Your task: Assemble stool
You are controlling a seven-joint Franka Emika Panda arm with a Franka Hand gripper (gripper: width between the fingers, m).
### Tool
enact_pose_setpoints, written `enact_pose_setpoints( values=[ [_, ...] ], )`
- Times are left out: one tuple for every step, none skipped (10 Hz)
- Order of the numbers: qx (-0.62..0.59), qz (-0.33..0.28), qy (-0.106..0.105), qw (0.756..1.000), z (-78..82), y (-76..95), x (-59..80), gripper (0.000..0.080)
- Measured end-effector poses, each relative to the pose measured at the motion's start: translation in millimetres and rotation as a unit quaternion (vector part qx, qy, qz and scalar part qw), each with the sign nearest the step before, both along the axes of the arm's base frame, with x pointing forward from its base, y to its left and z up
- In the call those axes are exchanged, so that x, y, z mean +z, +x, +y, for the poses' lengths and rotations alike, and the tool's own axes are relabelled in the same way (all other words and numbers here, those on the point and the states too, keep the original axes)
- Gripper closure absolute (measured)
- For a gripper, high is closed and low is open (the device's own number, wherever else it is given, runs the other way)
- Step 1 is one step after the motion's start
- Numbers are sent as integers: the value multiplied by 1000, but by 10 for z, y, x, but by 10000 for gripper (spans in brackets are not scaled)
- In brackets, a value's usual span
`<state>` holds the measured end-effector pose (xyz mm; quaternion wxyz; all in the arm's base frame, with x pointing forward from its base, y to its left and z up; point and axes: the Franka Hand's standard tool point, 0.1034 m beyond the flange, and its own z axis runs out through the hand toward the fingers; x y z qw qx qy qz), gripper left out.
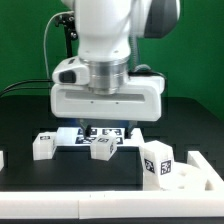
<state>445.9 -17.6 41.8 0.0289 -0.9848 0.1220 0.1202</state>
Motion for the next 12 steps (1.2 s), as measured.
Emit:
enact_pose_setpoints(
  values=[
    [-27, 34, 18, 999, -38, -12, 18, 151],
    [-58, 102, 50, 992, -119, 13, 82, 151],
    [-66, 139, 64, 986, -183, 74, 77, 151],
    [-65, 160, 70, 983, -175, 75, 59, 151],
    [-63, 197, 81, 975, -159, 21, 67, 151],
    [-67, 233, 92, 966, -157, 5, 50, 151],
    [-88, 271, 108, 952, -111, 1, -5, 151],
    [-97, 293, 120, 944, -66, 28, -71, 151],
    [-93, 320, 126, 934, -19, 11, -110, 151],
    [-90, 318, 122, 936, 39, 34, -153, 151],
    [-90, 317, 123, 936, 29, 39, -145, 151],
    [-90, 318, 123, 936, 22, 35, -149, 151]
  ],
)
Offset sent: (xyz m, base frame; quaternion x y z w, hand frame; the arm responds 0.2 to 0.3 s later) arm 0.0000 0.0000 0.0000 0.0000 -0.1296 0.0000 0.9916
